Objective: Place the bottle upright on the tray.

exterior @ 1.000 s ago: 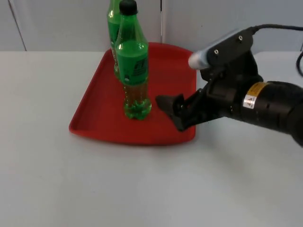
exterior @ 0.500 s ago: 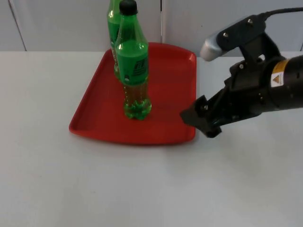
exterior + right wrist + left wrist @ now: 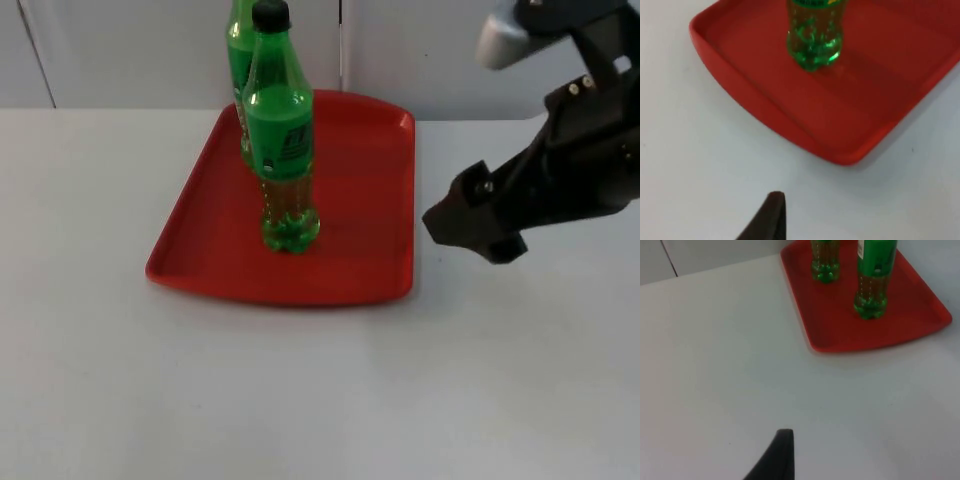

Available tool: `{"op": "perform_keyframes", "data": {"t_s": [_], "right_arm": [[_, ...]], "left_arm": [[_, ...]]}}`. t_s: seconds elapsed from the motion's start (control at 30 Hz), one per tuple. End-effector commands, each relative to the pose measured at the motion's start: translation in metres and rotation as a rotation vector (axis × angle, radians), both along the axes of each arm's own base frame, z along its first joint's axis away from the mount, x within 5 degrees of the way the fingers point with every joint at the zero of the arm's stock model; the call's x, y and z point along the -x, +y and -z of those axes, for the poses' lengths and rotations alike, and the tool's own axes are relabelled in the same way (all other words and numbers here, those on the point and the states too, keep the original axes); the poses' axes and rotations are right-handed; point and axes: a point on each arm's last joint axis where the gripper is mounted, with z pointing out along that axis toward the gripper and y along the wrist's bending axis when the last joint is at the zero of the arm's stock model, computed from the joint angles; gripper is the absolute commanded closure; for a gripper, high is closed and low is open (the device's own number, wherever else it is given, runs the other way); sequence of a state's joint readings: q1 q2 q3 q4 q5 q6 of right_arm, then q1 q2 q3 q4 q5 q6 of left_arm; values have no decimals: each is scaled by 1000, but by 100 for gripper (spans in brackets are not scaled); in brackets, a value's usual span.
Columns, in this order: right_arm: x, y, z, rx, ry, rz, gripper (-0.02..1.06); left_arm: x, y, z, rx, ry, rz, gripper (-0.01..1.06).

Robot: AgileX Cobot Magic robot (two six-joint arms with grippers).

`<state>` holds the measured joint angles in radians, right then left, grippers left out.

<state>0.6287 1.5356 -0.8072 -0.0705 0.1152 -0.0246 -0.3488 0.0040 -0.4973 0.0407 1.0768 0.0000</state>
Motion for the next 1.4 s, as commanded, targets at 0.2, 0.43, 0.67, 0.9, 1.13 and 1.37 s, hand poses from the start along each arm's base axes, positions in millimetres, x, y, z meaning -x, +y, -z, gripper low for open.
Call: {"op": "perform_keyframes", "data": {"t_s": [0.2, 0.43, 0.67, 0.9, 1.13, 1.37], "right_arm": [[17, -14, -19, 25, 79, 38, -1], [28, -22, -44, -37, 43, 59, -1], [54, -40, -80, -86, 3, 66, -1], [82, -61, -106, -139, -66, 64, -1], [115, -84, -106, -183, -128, 59, -1], [149, -109, -102, -236, -200, 54, -1]], "left_arm": [[0, 0, 1, 5, 0, 9, 0], [0, 0, 1, 5, 0, 9, 0], [0, 0, 1, 5, 0, 9, 0], [0, 0, 1, 4, -1, 8, 0], [0, 0, 1, 4, -1, 8, 0], [0, 0, 1, 4, -1, 8, 0]]}}
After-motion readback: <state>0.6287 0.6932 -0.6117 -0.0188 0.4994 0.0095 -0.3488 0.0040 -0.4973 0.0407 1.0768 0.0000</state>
